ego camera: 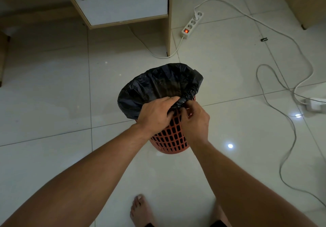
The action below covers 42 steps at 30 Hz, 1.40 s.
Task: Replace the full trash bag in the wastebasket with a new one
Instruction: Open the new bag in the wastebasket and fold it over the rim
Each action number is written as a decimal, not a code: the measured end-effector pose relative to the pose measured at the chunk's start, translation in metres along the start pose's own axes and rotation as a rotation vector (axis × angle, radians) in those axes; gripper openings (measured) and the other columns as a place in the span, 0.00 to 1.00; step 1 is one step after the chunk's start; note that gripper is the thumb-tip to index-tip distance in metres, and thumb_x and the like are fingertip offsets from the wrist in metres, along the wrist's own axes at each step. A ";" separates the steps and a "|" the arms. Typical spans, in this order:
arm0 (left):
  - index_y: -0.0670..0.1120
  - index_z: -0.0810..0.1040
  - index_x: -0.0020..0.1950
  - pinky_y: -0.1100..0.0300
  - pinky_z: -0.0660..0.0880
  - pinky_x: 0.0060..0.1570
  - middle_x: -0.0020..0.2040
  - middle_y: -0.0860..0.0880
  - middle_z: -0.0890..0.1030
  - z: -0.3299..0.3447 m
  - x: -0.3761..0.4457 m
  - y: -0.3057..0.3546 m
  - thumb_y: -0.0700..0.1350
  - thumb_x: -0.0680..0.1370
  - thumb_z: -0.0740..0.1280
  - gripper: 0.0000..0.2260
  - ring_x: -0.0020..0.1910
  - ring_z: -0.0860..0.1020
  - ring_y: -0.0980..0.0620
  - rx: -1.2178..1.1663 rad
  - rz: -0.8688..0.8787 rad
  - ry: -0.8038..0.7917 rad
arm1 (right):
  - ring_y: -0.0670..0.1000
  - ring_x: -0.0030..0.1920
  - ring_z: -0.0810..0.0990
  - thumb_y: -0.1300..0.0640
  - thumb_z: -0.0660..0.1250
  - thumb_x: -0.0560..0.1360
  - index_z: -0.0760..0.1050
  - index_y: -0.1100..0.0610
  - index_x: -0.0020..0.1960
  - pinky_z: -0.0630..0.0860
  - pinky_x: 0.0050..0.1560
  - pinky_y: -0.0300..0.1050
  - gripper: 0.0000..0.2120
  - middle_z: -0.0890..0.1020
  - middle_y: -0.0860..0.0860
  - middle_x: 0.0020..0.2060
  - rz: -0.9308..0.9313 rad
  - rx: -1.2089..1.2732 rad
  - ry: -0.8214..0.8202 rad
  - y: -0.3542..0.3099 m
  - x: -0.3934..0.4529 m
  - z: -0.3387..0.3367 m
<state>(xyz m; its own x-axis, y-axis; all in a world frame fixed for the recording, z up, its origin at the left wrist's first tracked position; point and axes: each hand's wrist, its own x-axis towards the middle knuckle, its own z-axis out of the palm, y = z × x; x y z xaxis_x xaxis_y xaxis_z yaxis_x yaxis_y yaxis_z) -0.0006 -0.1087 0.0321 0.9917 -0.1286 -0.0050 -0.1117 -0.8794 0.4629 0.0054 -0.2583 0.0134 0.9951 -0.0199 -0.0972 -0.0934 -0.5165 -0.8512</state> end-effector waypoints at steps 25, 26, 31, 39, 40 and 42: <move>0.47 0.71 0.73 0.53 0.77 0.40 0.53 0.49 0.82 0.021 -0.016 0.030 0.46 0.77 0.66 0.23 0.50 0.81 0.48 0.051 0.069 0.016 | 0.55 0.37 0.81 0.63 0.74 0.73 0.81 0.63 0.43 0.75 0.35 0.47 0.04 0.86 0.57 0.38 0.855 0.563 0.010 -0.031 0.017 -0.038; 0.46 0.68 0.75 0.52 0.77 0.43 0.55 0.48 0.81 0.025 -0.021 0.035 0.47 0.77 0.66 0.26 0.51 0.80 0.47 0.066 0.060 -0.018 | 0.55 0.37 0.82 0.65 0.74 0.73 0.81 0.64 0.43 0.77 0.35 0.46 0.03 0.86 0.57 0.39 0.846 0.550 0.016 -0.027 0.018 -0.041; 0.45 0.52 0.81 0.48 0.73 0.60 0.66 0.45 0.73 0.049 -0.041 0.070 0.52 0.77 0.67 0.38 0.61 0.74 0.46 -0.167 -0.054 -0.221 | 0.58 0.49 0.86 0.68 0.70 0.74 0.80 0.65 0.57 0.83 0.51 0.51 0.12 0.86 0.60 0.49 0.761 0.568 0.018 0.000 0.017 -0.051; 0.41 0.67 0.74 0.49 0.64 0.71 0.73 0.40 0.70 0.029 -0.069 -0.027 0.46 0.75 0.68 0.28 0.73 0.67 0.42 -0.244 -0.522 0.518 | 0.52 0.50 0.86 0.63 0.66 0.80 0.78 0.60 0.63 0.83 0.55 0.47 0.12 0.86 0.52 0.50 0.533 0.387 0.070 0.044 0.049 -0.066; 0.42 0.64 0.77 0.48 0.62 0.72 0.75 0.40 0.66 0.027 -0.072 -0.044 0.48 0.77 0.67 0.30 0.75 0.64 0.42 -0.358 -0.735 0.477 | 0.52 0.51 0.86 0.63 0.66 0.80 0.78 0.59 0.64 0.82 0.56 0.48 0.12 0.86 0.53 0.51 0.525 0.375 0.067 0.048 0.053 -0.065; 0.47 0.62 0.78 0.46 0.65 0.73 0.76 0.43 0.66 0.027 -0.074 -0.069 0.50 0.80 0.67 0.29 0.73 0.67 0.43 -0.713 -1.065 0.311 | 0.53 0.53 0.85 0.62 0.65 0.81 0.77 0.59 0.65 0.81 0.59 0.50 0.13 0.86 0.53 0.52 0.509 0.357 0.050 0.056 0.059 -0.060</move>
<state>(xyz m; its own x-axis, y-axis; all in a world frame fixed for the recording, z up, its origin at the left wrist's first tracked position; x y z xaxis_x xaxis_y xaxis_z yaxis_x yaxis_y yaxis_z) -0.0683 -0.0510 -0.0232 0.5562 0.6660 -0.4971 0.6908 -0.0380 0.7220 0.0612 -0.3395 -0.0093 0.8225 -0.2327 -0.5189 -0.5529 -0.1136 -0.8255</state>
